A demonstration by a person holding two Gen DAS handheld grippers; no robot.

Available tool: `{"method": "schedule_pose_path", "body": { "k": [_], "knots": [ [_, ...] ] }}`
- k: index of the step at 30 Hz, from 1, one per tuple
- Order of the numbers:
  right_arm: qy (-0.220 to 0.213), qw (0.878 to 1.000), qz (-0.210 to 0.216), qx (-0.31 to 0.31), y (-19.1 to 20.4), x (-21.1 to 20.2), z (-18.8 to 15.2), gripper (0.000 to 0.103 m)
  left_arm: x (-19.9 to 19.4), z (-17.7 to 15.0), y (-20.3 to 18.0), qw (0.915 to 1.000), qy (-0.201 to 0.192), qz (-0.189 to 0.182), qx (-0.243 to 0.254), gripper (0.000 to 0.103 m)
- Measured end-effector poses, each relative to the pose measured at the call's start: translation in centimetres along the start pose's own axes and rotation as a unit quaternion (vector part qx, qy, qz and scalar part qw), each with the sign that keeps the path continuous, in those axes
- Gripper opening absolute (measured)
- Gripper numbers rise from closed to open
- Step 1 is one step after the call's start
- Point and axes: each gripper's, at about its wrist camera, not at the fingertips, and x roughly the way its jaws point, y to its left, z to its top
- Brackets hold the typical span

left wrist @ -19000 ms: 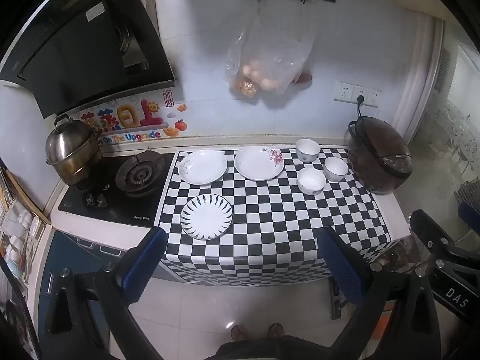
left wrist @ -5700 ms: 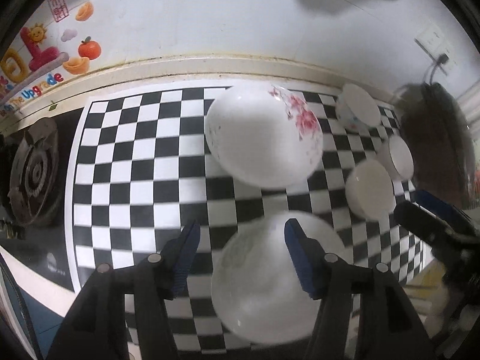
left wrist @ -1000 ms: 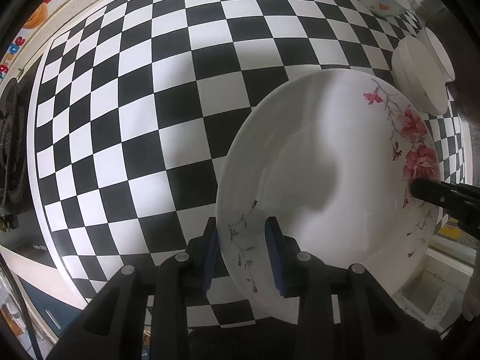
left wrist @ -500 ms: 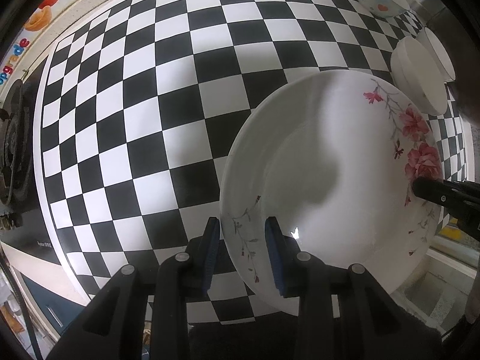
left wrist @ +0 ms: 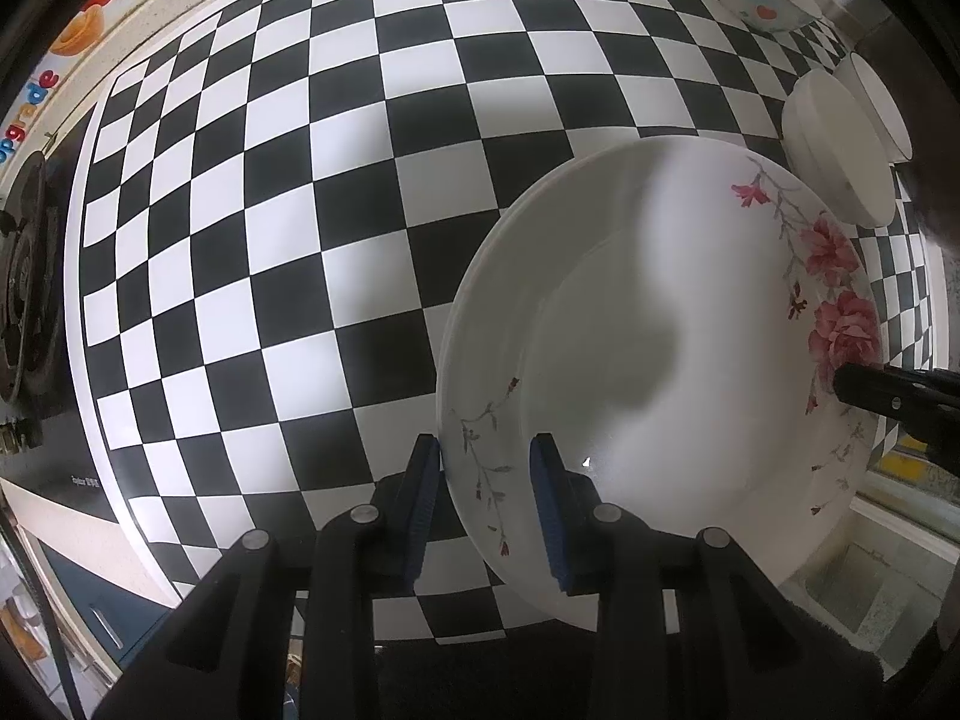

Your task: Organize plates and bowls

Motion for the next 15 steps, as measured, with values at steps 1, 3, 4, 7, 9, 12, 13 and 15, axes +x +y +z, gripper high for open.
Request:
{"method": "schedule_pose_path", "body": {
  "k": [1, 3, 4, 7, 9, 12, 13, 15],
  "knots": [
    [0.000, 1.000, 0.002, 0.002, -0.08, -0.12, -0.05, 0.016, -0.02, 0.04, 0.00, 1.0000, 0.000, 0.000, 0.000, 0.028],
    [0.001, 1.000, 0.005, 0.001, -0.44, -0.36, 0.03, 0.016, 0.00, 0.04, 0.03, 1.0000, 0.000, 0.000, -0.001, 0.028],
    [0.002, 1.000, 0.007, 0.002, -0.54, -0.42, 0.00, 0.016, 0.02, 0.04, 0.03, 1.0000, -0.001, 0.000, -0.001, 0.028],
    [0.002, 1.000, 0.008, 0.002, -0.65, -0.55, -0.08, 0.016, 0.10, -0.05, 0.08, 1.0000, -0.002, 0.001, -0.001, 0.028],
    [0.001, 1.000, 0.004, -0.002, -0.58, -0.67, -0.17, 0.016, 0.13, -0.15, 0.05, 1.0000, -0.002, 0.002, -0.002, 0.028],
    [-0.002, 1.000, -0.003, -0.003, -0.41, -0.84, -0.26, 0.016, -0.04, -0.29, 0.08, 1.0000, -0.002, 0.001, -0.004, 0.028],
    [-0.004, 1.000, -0.005, -0.002, -0.40, -0.91, -0.29, 0.016, -0.14, -0.35, 0.10, 1.0000, -0.002, 0.000, -0.005, 0.028],
    [-0.009, 1.000, -0.015, -0.002, -0.27, -1.10, -0.40, 0.016, -0.38, -0.49, 0.28, 1.0000, -0.002, -0.005, -0.008, 0.028]
  ]
}}
